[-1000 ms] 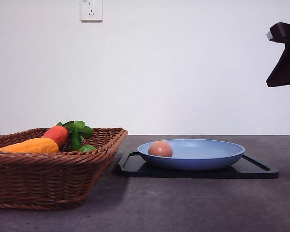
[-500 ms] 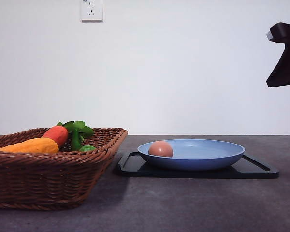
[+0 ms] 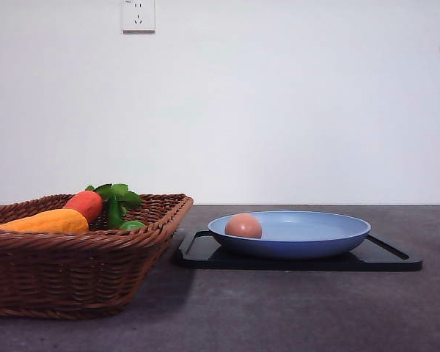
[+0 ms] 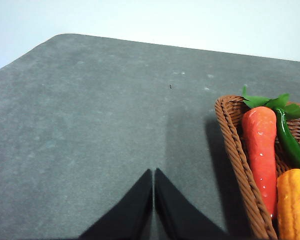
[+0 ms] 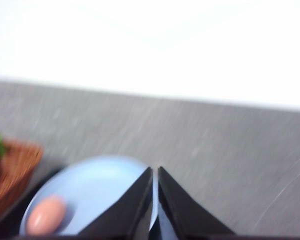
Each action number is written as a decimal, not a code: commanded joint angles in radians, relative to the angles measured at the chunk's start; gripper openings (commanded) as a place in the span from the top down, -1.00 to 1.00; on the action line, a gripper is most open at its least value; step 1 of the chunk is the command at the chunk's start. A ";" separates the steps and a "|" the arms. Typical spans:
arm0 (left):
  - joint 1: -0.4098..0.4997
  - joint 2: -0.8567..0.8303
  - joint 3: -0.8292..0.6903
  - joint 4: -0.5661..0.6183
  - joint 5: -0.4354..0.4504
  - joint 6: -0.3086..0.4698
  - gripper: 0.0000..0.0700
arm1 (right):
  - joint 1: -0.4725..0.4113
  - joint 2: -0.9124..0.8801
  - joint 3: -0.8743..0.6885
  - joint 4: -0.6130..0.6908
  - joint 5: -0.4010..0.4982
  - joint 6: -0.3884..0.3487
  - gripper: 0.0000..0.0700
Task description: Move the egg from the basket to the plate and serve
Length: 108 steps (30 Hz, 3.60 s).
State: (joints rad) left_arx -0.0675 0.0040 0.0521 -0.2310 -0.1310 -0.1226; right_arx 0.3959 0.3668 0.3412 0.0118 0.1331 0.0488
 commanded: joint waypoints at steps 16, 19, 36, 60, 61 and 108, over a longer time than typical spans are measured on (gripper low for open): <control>0.001 -0.001 -0.017 -0.004 0.000 -0.006 1.00 | -0.319 -0.363 -0.295 0.002 -0.126 0.023 1.00; 0.001 -0.001 -0.017 -0.004 0.000 -0.006 1.00 | -0.333 -0.363 -0.329 -0.007 -0.170 0.049 1.00; 0.001 -0.001 -0.017 -0.005 0.000 -0.006 1.00 | -0.335 -0.363 -0.332 -0.170 -0.204 0.055 1.00; 0.001 -0.001 -0.017 -0.005 0.000 -0.006 1.00 | -0.335 -0.363 -0.332 -0.170 -0.204 0.055 1.00; 0.001 -0.001 -0.017 -0.005 0.000 -0.006 1.00 | -0.335 -0.363 -0.332 -0.170 -0.204 0.055 1.00; 0.001 -0.001 -0.017 -0.005 0.000 -0.006 1.00 | -0.335 -0.363 -0.332 -0.170 -0.204 0.055 1.00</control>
State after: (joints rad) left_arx -0.0677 0.0040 0.0517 -0.2306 -0.1307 -0.1226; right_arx 0.0631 0.0051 0.0158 -0.1638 -0.0692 0.0944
